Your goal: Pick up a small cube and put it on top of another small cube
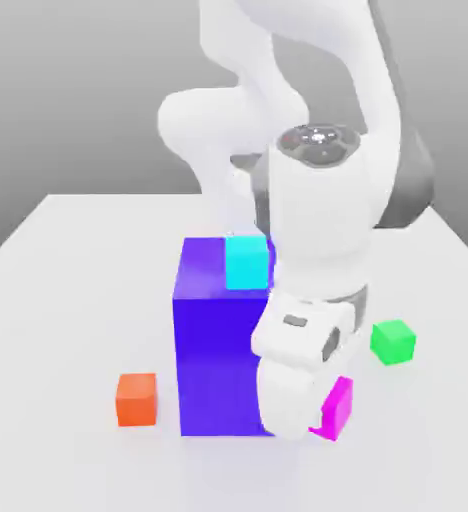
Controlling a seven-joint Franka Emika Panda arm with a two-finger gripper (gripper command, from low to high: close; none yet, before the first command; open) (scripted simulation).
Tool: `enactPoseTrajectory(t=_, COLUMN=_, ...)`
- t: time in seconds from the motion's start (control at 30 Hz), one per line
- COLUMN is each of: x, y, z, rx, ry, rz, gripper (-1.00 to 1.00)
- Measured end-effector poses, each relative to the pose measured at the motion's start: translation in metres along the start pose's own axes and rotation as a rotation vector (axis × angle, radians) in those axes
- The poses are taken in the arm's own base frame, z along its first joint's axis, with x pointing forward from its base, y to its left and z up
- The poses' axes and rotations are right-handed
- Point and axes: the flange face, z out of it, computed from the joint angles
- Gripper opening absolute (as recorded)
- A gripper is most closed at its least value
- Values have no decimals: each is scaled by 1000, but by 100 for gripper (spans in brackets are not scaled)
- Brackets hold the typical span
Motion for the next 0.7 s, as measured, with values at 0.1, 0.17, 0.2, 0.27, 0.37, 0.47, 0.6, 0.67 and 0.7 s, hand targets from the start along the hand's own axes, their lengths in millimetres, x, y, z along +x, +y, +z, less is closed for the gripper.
enactPoseTrajectory(t=0.1, x=-40, y=-55, z=2, rx=-12, ry=-11, rz=22, gripper=-100)
enactPoseTrajectory(t=0.17, x=-67, y=-76, z=4, rx=-25, ry=-15, rz=58, gripper=-100)
enactPoseTrajectory(t=0.2, x=-81, y=-87, z=6, rx=-33, ry=-15, rz=72, gripper=-100)
enactPoseTrajectory(t=0.27, x=-112, y=-108, z=9, rx=-52, ry=-15, rz=91, gripper=-100)
enactPoseTrajectory(t=0.37, x=-159, y=-130, z=16, rx=-85, ry=-5, rz=116, gripper=-100)
enactPoseTrajectory(t=0.47, x=-170, y=-133, z=31, rx=-102, ry=5, rz=127, gripper=-100)
enactPoseTrajectory(t=0.6, x=-170, y=-131, z=59, rx=-106, ry=9, rz=129, gripper=-100)
enactPoseTrajectory(t=0.67, x=-171, y=-128, z=74, rx=-103, ry=7, rz=133, gripper=-100)
enactPoseTrajectory(t=0.7, x=-171, y=-126, z=81, rx=-100, ry=6, rz=137, gripper=100)
